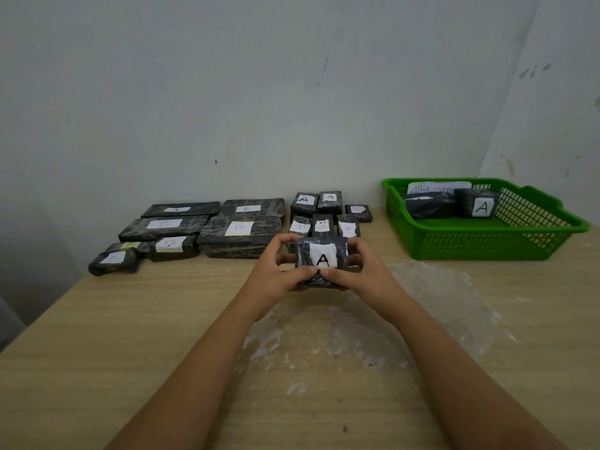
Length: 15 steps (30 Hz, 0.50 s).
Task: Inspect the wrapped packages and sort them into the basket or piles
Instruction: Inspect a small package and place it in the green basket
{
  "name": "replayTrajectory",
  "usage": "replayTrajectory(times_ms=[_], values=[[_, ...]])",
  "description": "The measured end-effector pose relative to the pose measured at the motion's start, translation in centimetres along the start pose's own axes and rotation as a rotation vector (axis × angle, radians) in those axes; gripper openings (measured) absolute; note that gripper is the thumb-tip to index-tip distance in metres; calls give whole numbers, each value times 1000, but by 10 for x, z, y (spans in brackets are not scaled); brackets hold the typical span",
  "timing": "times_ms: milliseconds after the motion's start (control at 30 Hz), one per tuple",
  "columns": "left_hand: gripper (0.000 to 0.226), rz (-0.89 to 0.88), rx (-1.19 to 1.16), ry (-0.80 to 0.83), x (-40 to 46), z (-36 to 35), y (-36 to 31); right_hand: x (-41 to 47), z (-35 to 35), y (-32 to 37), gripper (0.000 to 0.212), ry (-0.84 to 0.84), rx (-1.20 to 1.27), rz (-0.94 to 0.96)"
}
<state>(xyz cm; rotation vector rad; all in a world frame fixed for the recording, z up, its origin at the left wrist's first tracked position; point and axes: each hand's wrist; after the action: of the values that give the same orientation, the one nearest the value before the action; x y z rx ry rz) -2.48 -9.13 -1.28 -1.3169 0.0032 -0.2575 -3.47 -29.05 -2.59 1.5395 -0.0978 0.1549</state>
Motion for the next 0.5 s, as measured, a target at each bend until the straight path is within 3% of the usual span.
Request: replayTrajectory(times_ms=[167,333,500], values=[[51,-1,10,42,0,0,-2,1,0,-3,50,-31,46,26],[35,21,-5,25,3,2,-3,0,-6,-1,50,-64,33,49],[47,17,-21,25,1,3,-3,0,-4,-3,52,-33,41,27]])
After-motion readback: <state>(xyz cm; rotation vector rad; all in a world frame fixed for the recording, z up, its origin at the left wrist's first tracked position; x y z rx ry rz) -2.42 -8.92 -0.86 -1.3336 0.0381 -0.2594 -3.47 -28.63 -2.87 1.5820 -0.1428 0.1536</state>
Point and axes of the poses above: each hand's wrist, its own x-axis towards the middle knuckle, its own z-axis out of the back of the hand, y = z × x, and after that the axes turned 11 degrees about x, right-handed
